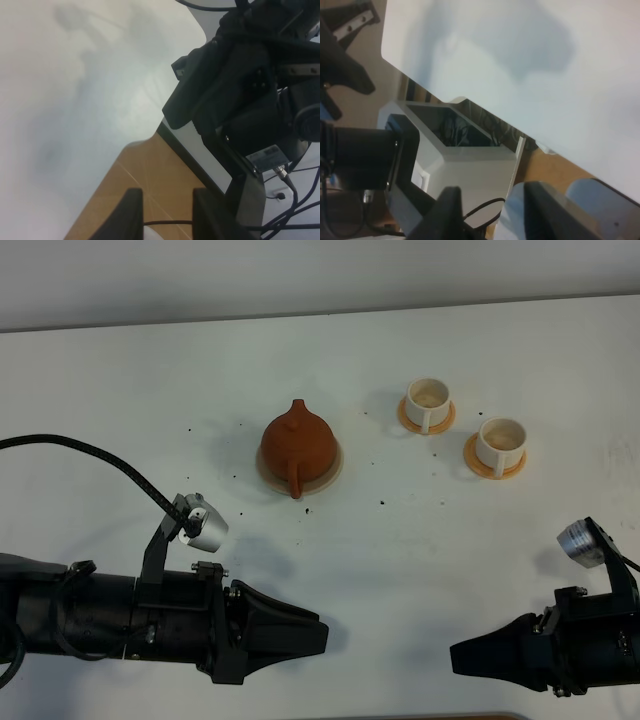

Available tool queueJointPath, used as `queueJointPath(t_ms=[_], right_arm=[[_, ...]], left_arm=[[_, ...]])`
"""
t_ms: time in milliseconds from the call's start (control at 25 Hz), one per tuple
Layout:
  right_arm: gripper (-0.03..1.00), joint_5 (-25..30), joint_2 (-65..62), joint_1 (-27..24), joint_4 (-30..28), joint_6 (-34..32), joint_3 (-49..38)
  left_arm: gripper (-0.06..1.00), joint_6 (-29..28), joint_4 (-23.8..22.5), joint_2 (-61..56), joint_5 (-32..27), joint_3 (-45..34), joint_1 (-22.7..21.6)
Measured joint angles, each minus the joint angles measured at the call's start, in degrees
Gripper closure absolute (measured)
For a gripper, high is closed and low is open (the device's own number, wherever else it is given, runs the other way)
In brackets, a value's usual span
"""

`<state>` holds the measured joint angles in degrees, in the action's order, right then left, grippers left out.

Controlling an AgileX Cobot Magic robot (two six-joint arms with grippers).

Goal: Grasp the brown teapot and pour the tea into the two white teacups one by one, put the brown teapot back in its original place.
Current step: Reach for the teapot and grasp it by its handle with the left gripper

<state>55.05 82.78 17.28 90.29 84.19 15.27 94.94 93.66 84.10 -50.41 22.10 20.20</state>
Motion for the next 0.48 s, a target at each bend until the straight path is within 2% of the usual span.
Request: queueJointPath(t_ms=[480], right_arm=[[0.68,0.0,0.0,0.0,0.0,0.0,0.0]], left_arm=[[0.70,0.0,0.0,0.0,0.0,0.0,0.0]])
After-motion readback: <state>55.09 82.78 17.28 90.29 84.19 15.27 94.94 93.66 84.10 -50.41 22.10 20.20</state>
